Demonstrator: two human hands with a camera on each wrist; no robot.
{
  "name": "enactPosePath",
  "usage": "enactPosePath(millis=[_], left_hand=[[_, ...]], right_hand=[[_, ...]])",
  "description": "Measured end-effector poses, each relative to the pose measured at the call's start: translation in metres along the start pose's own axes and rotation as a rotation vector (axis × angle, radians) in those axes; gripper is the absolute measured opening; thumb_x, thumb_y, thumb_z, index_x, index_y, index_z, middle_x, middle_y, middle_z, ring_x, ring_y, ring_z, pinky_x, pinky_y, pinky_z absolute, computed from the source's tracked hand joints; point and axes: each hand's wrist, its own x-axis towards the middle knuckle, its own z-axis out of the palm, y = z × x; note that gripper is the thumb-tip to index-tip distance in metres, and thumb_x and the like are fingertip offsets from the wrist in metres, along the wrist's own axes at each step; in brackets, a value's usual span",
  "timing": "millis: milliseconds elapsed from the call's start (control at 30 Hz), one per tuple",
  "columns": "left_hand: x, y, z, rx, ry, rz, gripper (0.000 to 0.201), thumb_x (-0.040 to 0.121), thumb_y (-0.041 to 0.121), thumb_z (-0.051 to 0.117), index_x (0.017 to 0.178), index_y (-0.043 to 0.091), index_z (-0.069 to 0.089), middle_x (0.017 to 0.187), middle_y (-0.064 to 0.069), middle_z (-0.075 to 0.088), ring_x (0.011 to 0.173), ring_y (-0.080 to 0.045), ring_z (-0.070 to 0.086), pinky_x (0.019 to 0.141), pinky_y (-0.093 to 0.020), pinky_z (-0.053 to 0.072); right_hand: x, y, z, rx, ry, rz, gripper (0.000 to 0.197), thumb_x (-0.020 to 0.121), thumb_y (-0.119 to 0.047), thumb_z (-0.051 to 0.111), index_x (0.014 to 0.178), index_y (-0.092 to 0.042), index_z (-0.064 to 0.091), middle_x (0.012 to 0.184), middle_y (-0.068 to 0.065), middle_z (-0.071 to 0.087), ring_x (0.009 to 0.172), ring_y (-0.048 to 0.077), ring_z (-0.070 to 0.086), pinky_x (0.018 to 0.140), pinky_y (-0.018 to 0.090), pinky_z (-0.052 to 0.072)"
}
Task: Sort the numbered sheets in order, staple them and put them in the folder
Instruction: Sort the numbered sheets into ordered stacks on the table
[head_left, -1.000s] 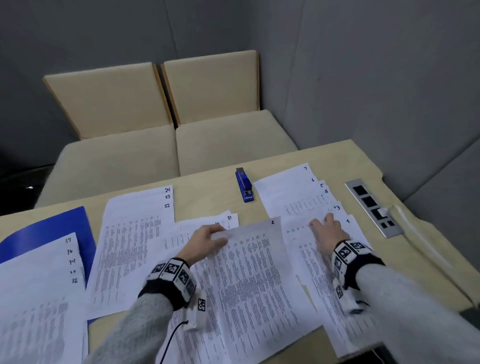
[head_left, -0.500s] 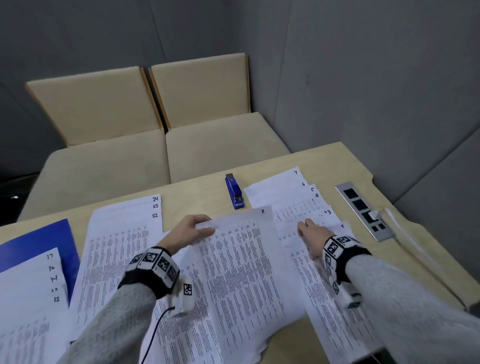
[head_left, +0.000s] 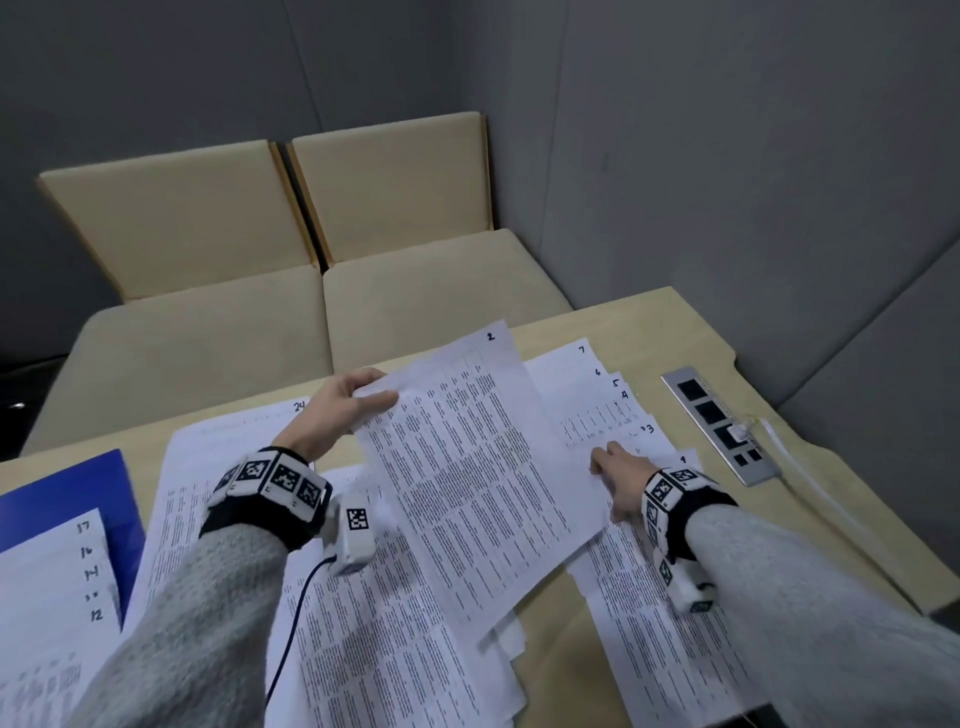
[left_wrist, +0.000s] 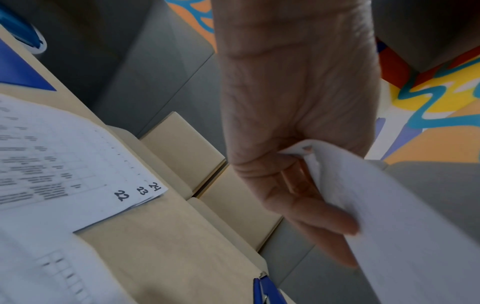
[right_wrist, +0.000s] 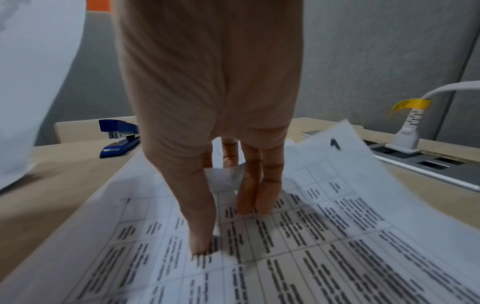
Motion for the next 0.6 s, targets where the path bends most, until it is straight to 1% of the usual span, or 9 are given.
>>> enactPosePath(millis=[67, 100, 200, 267, 333, 433, 467, 500, 600], left_hand=[[-0.005, -0.004, -0.001, 0.027, -0.012, -0.009, 0.032, 0.075, 0.04, 0.07, 0.097, 0.017, 0.068, 0.101, -0.02, 0.069, 0.085, -0.031, 0.064, 0.08, -0.044, 0.045], [-0.005, -0.006, -0.002, 0.036, -0.016, -0.011, 0.032, 0.075, 0.04, 0.069, 0.095, 0.015, 0.067, 0.095, -0.019, 0.069, 0.081, -0.029, 0.061, 0.076, -0.042, 0.042], [-0.001, -0.007, -0.011, 0.082, 0.009, -0.013, 0.028, 0.083, 0.034, 0.068, 0.099, 0.011, 0.066, 0.085, -0.01, 0.062, 0.078, -0.023, 0.052, 0.07, -0.035, 0.037], [0.006, -0.005, -0.016, 0.071, 0.077, -0.009, 0.028, 0.09, 0.023, 0.065, 0.112, 0.007, 0.063, 0.092, -0.005, 0.065, 0.079, -0.02, 0.055, 0.069, -0.029, 0.039], [0.019, -0.002, -0.019, 0.033, 0.142, 0.011, 0.034, 0.09, 0.019, 0.063, 0.12, 0.004, 0.059, 0.103, -0.008, 0.067, 0.076, -0.013, 0.06, 0.068, -0.024, 0.043], [0.037, 0.004, -0.009, -0.046, 0.228, 0.034, 0.044, 0.09, 0.02, 0.065, 0.129, 0.002, 0.054, 0.122, -0.015, 0.062, 0.073, -0.007, 0.059, 0.057, -0.017, 0.043], [0.04, 0.006, 0.002, -0.061, 0.231, 0.032, 0.045, 0.09, 0.02, 0.064, 0.13, 0.003, 0.053, 0.121, -0.015, 0.061, 0.074, -0.008, 0.058, 0.055, -0.014, 0.043], [0.042, 0.009, 0.017, -0.058, 0.204, 0.026, 0.041, 0.091, 0.019, 0.064, 0.128, 0.006, 0.054, 0.115, -0.012, 0.062, 0.077, -0.012, 0.058, 0.056, -0.014, 0.043], [0.048, 0.009, 0.078, -0.001, 0.05, 0.03, 0.014, 0.091, 0.015, 0.063, 0.104, 0.013, 0.06, 0.095, -0.008, 0.059, 0.08, -0.019, 0.055, 0.059, -0.023, 0.041]], right_hand=[[-0.001, -0.002, 0.0, -0.041, -0.013, 0.016, 0.058, 0.067, -0.011, 0.082, 0.113, -0.012, 0.047, 0.117, 0.004, 0.033, 0.09, 0.028, 0.056, 0.079, 0.032, 0.05], [-0.002, -0.002, 0.0, -0.048, -0.011, 0.012, 0.049, 0.069, -0.011, 0.08, 0.107, -0.012, 0.048, 0.112, 0.003, 0.032, 0.087, 0.027, 0.055, 0.078, 0.03, 0.049], [-0.011, -0.001, -0.003, -0.042, 0.05, -0.012, 0.019, 0.08, -0.004, 0.061, 0.095, -0.009, 0.051, 0.102, 0.002, 0.038, 0.096, 0.027, 0.056, 0.078, 0.033, 0.046], [-0.022, 0.005, -0.011, -0.022, 0.071, -0.041, 0.017, 0.082, -0.002, 0.048, 0.096, -0.005, 0.058, 0.098, 0.004, 0.049, 0.099, 0.027, 0.056, 0.079, 0.032, 0.043], [-0.035, 0.012, -0.021, -0.019, 0.082, -0.063, 0.01, 0.082, -0.006, 0.049, 0.083, -0.007, 0.059, 0.088, 0.003, 0.053, 0.088, 0.024, 0.056, 0.068, 0.03, 0.04], [-0.055, 0.022, -0.031, -0.008, 0.112, -0.049, 0.016, 0.077, -0.004, 0.048, 0.065, -0.014, 0.047, 0.071, 0.003, 0.051, 0.071, 0.022, 0.051, 0.057, 0.03, 0.035], [-0.061, 0.022, -0.034, -0.004, 0.114, -0.036, 0.017, 0.074, -0.002, 0.045, 0.063, -0.015, 0.042, 0.069, 0.004, 0.049, 0.068, 0.022, 0.048, 0.057, 0.031, 0.033], [-0.067, 0.022, -0.037, 0.002, 0.123, -0.034, 0.017, 0.072, -0.002, 0.043, 0.062, -0.015, 0.039, 0.068, 0.004, 0.047, 0.068, 0.021, 0.046, 0.057, 0.031, 0.031], [-0.08, 0.016, -0.044, 0.002, 0.132, -0.03, 0.016, 0.073, -0.002, 0.041, 0.065, -0.016, 0.04, 0.071, 0.001, 0.047, 0.073, 0.022, 0.046, 0.057, 0.03, 0.031]])
